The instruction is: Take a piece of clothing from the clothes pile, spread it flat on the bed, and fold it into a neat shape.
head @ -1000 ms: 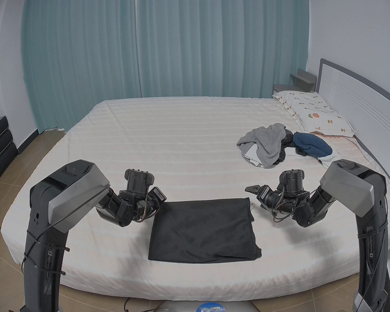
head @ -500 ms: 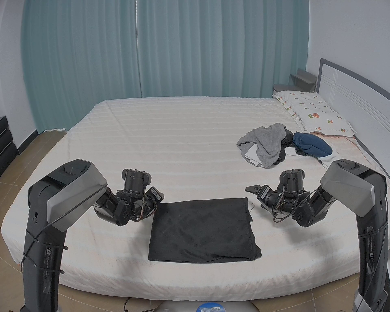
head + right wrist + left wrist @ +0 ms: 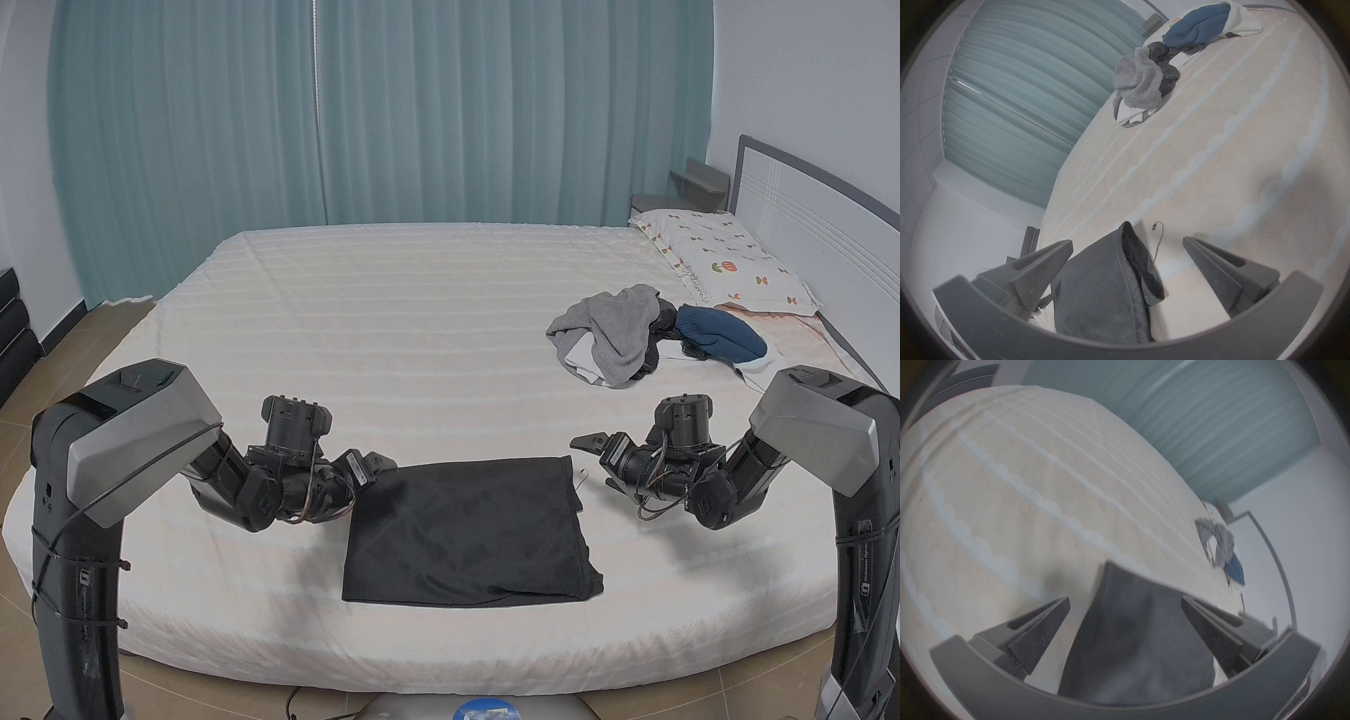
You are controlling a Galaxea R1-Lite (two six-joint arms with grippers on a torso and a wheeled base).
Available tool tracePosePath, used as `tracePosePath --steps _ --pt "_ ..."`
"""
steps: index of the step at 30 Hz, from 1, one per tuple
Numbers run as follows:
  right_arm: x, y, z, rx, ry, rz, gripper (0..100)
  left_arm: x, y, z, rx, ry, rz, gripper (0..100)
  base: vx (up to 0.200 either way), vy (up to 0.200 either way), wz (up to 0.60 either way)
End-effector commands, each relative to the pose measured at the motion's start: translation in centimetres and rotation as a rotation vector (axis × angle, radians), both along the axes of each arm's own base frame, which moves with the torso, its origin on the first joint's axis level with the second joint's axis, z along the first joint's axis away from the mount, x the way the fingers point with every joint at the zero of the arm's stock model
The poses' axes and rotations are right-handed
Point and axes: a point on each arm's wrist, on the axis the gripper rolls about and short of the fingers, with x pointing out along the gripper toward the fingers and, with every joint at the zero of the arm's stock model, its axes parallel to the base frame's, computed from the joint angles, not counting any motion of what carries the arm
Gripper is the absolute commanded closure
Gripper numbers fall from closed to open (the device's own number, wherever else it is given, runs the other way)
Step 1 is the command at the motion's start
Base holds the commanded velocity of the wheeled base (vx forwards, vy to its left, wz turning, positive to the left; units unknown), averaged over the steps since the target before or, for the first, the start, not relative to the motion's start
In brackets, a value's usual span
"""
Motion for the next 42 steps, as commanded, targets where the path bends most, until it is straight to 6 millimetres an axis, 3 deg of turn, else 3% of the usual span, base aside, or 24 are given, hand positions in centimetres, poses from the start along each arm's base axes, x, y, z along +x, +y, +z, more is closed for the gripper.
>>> tracePosePath --steps 1,25,26,34,42 --pt "-0.4 -0.1 0.1 0.003 0.004 0.006 0 -3.0 0.6 -0.1 0.046 0.002 -0.153 0 0.0 0.0 0.0" --pt "-0.8 0.1 0.0 0.007 -0.002 0.019 0 -2.3 -0.7 -1.7 0.059 -0.049 -0.153 0 0.0 0.0 0.0" --pt "-0.8 0.1 0.0 0.007 -0.002 0.019 0 -2.3 -0.8 -1.6 0.054 -0.05 -0.15 100 0.0 0.0 0.0" --pt "-0.8 0.1 0.2 0.008 -0.005 0.018 0 -2.4 -1.0 -0.1 0.035 -0.06 -0.074 100 0.0 0.0 0.0" --pt "-1.0 0.0 0.3 0.008 -0.001 0.019 0 -2.3 -1.2 0.1 0.037 -0.064 -0.066 100 0.0 0.0 0.0"
